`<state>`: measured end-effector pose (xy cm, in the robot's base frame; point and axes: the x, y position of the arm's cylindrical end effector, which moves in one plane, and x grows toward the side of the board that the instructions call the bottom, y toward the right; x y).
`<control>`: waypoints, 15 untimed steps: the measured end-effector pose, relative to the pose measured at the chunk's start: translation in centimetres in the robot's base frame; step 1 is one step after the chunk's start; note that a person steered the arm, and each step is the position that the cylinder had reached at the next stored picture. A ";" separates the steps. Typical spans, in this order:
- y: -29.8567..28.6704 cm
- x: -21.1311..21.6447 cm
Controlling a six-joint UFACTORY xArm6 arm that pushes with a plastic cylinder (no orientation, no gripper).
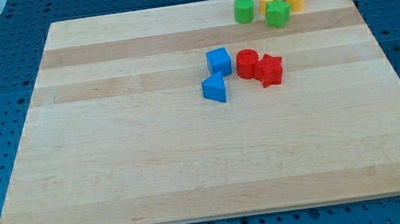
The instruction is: Push the yellow heart and green star right a bit
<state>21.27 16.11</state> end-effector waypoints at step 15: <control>2.5 0.0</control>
<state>21.23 18.58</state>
